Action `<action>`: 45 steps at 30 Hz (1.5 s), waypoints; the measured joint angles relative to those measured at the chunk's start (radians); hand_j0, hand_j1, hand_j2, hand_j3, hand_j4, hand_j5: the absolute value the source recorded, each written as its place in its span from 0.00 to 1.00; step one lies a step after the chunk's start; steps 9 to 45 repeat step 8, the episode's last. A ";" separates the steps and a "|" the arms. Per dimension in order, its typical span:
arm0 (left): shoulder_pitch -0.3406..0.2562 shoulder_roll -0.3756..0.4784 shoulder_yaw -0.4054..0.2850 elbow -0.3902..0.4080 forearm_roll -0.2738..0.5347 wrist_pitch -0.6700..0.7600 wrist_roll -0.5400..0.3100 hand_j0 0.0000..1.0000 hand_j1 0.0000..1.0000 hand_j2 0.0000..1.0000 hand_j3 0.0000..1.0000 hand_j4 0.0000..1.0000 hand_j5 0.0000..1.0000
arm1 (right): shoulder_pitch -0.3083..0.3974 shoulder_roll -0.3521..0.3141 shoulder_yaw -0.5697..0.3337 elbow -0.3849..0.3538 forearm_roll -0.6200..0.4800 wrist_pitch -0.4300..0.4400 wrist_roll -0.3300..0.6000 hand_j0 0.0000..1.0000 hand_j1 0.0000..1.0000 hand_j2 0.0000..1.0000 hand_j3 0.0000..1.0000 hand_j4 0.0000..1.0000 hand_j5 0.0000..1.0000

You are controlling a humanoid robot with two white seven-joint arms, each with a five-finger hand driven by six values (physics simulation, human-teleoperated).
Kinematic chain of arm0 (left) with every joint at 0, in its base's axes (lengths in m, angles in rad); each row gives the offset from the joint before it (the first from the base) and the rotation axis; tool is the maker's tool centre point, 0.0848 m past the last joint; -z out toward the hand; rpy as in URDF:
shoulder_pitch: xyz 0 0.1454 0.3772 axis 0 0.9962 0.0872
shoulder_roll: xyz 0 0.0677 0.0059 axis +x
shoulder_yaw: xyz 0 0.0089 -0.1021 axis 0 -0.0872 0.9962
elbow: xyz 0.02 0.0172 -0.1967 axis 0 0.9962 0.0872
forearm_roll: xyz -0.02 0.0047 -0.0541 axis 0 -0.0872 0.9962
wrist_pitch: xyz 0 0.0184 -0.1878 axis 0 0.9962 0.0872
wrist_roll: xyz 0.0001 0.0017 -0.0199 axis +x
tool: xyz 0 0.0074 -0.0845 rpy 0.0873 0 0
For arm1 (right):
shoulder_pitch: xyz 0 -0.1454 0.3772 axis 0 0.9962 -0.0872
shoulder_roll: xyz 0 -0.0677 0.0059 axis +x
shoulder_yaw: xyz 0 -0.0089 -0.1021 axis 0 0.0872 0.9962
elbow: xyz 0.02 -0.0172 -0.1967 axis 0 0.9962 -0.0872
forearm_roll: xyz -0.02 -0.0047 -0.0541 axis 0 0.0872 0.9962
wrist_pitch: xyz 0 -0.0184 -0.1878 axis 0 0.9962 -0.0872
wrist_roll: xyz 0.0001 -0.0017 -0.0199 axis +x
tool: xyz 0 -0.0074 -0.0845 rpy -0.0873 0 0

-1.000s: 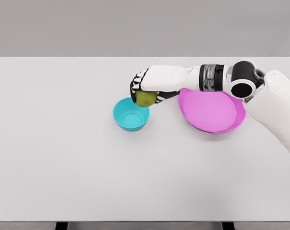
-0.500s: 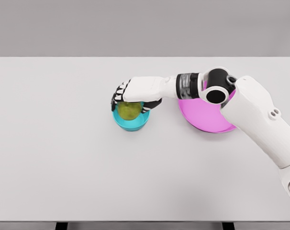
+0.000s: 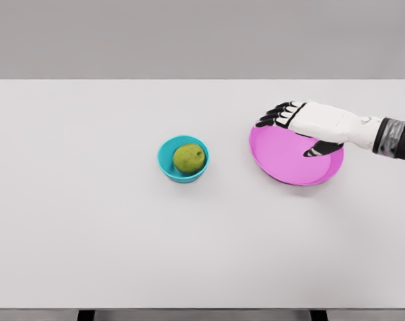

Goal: Put the apple from the pink plate into the blue bowl with your right arm

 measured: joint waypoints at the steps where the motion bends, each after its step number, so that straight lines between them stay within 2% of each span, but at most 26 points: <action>1: 0.000 0.000 0.000 0.000 0.000 0.000 0.000 1.00 1.00 1.00 1.00 1.00 1.00 | 0.020 0.015 -0.080 -0.009 -0.007 0.001 0.000 1.00 1.00 1.00 1.00 1.00 1.00; 4: 0.000 0.000 0.000 0.000 0.000 0.000 0.000 1.00 1.00 1.00 1.00 1.00 1.00 | 0.068 0.038 -0.215 -0.016 -0.019 0.003 -0.001 1.00 1.00 1.00 1.00 1.00 1.00; 8: 0.000 0.000 0.000 0.000 0.000 0.000 0.000 1.00 1.00 1.00 1.00 1.00 1.00 | 0.083 0.050 -0.272 -0.020 -0.023 0.004 -0.001 1.00 1.00 1.00 1.00 1.00 1.00; 45: 0.000 0.000 0.000 0.000 0.000 0.000 0.000 1.00 1.00 1.00 1.00 1.00 1.00 | 0.083 0.050 -0.272 -0.020 -0.023 0.004 -0.001 1.00 1.00 1.00 1.00 1.00 1.00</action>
